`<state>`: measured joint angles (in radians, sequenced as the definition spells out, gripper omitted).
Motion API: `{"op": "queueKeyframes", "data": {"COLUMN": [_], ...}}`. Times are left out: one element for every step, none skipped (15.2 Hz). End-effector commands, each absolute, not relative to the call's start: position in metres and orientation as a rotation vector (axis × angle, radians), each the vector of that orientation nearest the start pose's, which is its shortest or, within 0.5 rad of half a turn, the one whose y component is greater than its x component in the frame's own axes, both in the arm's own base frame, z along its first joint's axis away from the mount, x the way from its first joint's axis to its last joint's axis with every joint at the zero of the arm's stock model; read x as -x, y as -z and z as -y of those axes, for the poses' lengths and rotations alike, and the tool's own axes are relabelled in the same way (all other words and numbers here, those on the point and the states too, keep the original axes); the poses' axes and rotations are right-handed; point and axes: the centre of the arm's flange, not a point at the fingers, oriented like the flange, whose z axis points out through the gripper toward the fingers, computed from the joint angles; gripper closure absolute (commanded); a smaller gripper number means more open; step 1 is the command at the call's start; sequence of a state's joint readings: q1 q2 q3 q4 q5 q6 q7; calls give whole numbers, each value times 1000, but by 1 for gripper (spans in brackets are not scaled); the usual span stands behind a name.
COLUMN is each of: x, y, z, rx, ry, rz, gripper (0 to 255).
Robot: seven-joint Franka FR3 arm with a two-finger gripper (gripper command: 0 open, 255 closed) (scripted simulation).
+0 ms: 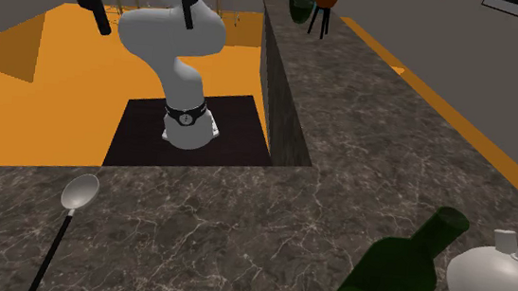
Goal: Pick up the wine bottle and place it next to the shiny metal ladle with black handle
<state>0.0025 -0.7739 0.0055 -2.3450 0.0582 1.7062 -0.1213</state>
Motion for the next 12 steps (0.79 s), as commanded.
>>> {"op": "queueKeyframes", "data": {"x": [-324, -331, -338, -345, -352, -359, -366, -373, -381, -388, -395, -402], "y": [-605, -602, -598, -595, -592, -588, -585, -582, -578, -575, -571, -568], "z": [-9, -20, -31, -42, -53, -64, -75, -86, -96, -107, -118, -129], "rx": [3082, 3084, 3085, 3087, 3089, 3091, 3092, 3094, 3096, 3098, 3099, 3101], "ry": [213, 211, 209, 207, 205, 203, 201, 198, 196, 194, 192, 190], "rz": [191, 186, 180, 175, 170, 164, 159, 153, 148, 142, 137, 131], "gripper": [0, 0, 0, 0, 0, 0, 0, 0, 0, 0, 0, 0]}}
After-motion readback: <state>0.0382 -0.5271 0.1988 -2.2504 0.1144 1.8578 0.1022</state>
